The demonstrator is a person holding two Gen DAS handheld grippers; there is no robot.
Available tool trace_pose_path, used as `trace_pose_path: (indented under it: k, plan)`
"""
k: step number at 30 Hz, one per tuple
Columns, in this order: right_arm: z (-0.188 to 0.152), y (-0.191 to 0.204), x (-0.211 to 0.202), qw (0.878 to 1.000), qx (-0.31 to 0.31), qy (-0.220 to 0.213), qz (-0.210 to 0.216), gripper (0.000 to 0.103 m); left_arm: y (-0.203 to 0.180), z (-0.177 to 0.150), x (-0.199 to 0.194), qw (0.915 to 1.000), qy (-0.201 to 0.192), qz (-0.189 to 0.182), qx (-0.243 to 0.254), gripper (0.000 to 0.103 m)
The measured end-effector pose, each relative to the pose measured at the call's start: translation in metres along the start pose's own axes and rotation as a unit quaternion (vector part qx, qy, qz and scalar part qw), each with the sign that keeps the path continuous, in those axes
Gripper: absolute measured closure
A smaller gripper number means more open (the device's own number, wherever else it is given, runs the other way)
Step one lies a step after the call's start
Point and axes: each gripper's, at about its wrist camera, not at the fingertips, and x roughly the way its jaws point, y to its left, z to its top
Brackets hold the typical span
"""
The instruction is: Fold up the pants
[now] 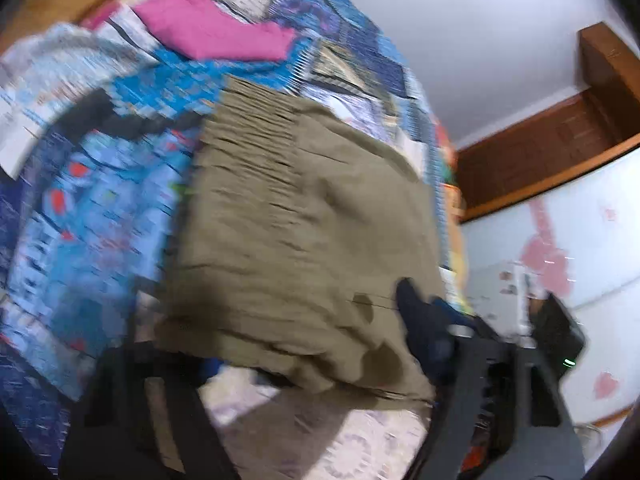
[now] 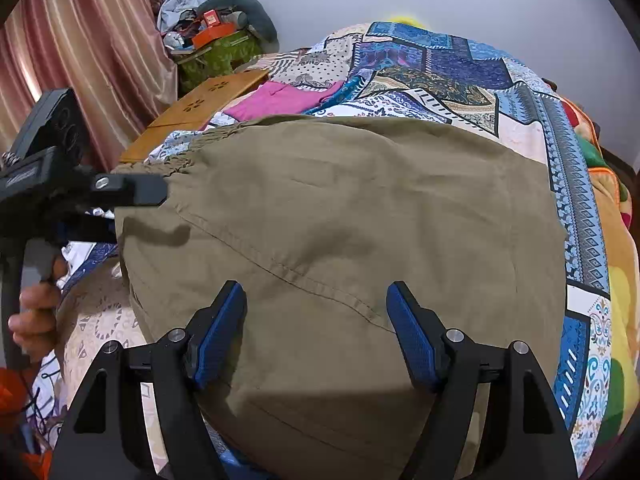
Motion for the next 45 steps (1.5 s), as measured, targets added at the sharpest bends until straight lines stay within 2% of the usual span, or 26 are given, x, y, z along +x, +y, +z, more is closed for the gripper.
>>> trace_pose_path:
  k: [1,4,5,7,8,11,13,18,20,24,29,33,35,40,42,45]
  plan:
    - [0.001,-0.001,0.0,1.0,0.001,0.0,-0.002,0.031,0.0,0.001,0.0,0.9994,-0.006,0.034,0.009,0.055]
    - [0.0,-0.007,-0.003,1.0,0.01,-0.001,-0.005,0.033,0.0,0.001,0.0,0.9973,-0.023,0.063,0.029,0.059]
    - [-0.001,-0.01,-0.005,1.0,0.018,-0.004,-0.007,0.033,-0.004,0.0,-0.002,0.9951,-0.033,0.083,0.043,0.059]
    - [-0.004,-0.015,-0.01,0.999,0.03,-0.004,-0.008,0.034,-0.011,-0.003,-0.008,0.9878,-0.056,0.125,0.074,0.06]
    - [-0.005,-0.019,-0.015,0.999,0.038,-0.006,-0.011,0.034,-0.017,-0.004,-0.012,0.9811,-0.071,0.153,0.096,0.06]
    - [-0.009,-0.029,-0.029,0.998,0.06,-0.015,-0.017,0.034,-0.022,-0.006,-0.025,0.966,-0.1,0.203,0.125,0.06]
    - [-0.013,-0.037,-0.037,0.997,0.075,-0.019,-0.023,0.034,-0.017,-0.002,-0.033,0.9622,-0.109,0.215,0.126,0.06]
    - [-0.031,-0.055,-0.047,0.994,0.102,-0.011,-0.038,0.034,-0.018,0.005,-0.054,0.9437,-0.145,0.263,0.139,0.061]
    - [-0.04,-0.056,-0.042,0.994,0.098,0.001,-0.053,0.034,-0.027,0.007,-0.061,0.9407,-0.154,0.261,0.152,0.063]
    - [-0.05,-0.067,-0.042,0.991,0.129,-0.006,-0.03,0.033,-0.06,0.006,-0.073,0.9303,-0.181,0.254,0.193,0.069]
    - [-0.053,-0.07,-0.041,0.991,0.134,-0.011,-0.019,0.034,-0.129,0.0,-0.082,0.9143,-0.208,0.211,0.276,0.074]
    - [-0.054,-0.071,-0.042,0.991,0.132,-0.012,-0.016,0.033,-0.177,-0.01,-0.072,0.9021,-0.203,0.179,0.336,0.075]
    - [-0.055,-0.071,-0.042,0.99,0.137,-0.016,-0.013,0.033,-0.2,-0.017,-0.057,0.8961,-0.194,0.166,0.363,0.075]
    - [-0.056,-0.072,-0.047,0.99,0.14,-0.019,-0.016,0.034,-0.231,-0.035,-0.012,0.8953,-0.145,0.146,0.395,0.076]
    - [-0.056,-0.073,-0.057,0.99,0.134,-0.029,-0.024,0.034,-0.236,-0.043,0.007,0.8961,-0.12,0.143,0.403,0.076]
    - [-0.059,-0.08,-0.078,0.989,0.138,-0.048,-0.031,0.034,-0.24,-0.058,0.035,0.9026,-0.068,0.128,0.406,0.076]
